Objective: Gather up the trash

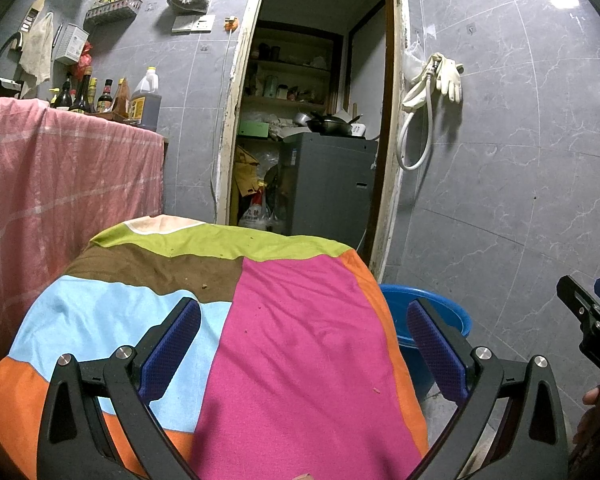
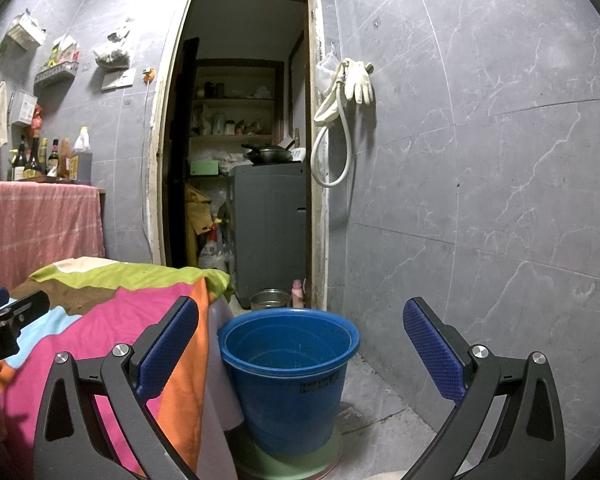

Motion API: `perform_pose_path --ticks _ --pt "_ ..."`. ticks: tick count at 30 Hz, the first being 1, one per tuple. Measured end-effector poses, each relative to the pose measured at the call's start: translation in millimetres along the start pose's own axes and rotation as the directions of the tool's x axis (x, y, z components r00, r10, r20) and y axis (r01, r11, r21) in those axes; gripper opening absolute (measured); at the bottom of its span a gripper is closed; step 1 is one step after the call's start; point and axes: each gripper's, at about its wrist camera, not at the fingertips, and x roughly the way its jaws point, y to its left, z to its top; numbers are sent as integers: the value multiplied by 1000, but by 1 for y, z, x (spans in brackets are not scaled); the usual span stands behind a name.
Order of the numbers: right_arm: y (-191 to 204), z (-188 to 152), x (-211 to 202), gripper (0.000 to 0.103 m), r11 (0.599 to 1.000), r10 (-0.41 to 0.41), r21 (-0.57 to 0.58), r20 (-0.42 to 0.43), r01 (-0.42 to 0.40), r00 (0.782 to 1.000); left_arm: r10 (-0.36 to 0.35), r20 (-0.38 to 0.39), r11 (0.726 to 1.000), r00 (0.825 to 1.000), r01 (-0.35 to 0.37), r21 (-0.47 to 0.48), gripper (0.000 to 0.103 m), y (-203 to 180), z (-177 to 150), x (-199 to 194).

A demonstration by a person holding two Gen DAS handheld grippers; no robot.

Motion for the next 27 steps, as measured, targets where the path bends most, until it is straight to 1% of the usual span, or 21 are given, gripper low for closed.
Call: perform_pose_path --ticks 14,18,27 --pt "1 -1 0 103 1000 0 -1 -2 0 1000 3 -2 1000 1000 -3 -2 101 1 0 0" --pt "2 0 0 103 1000 0 -1 -2 0 1000 19 -3 1000 1000 -19 -10 101 5 -2 0" --pt "3 -1 -2 103 1000 -1 -1 -3 1 1000 20 -3 1000 1000 -20 2 101 6 -3 0"
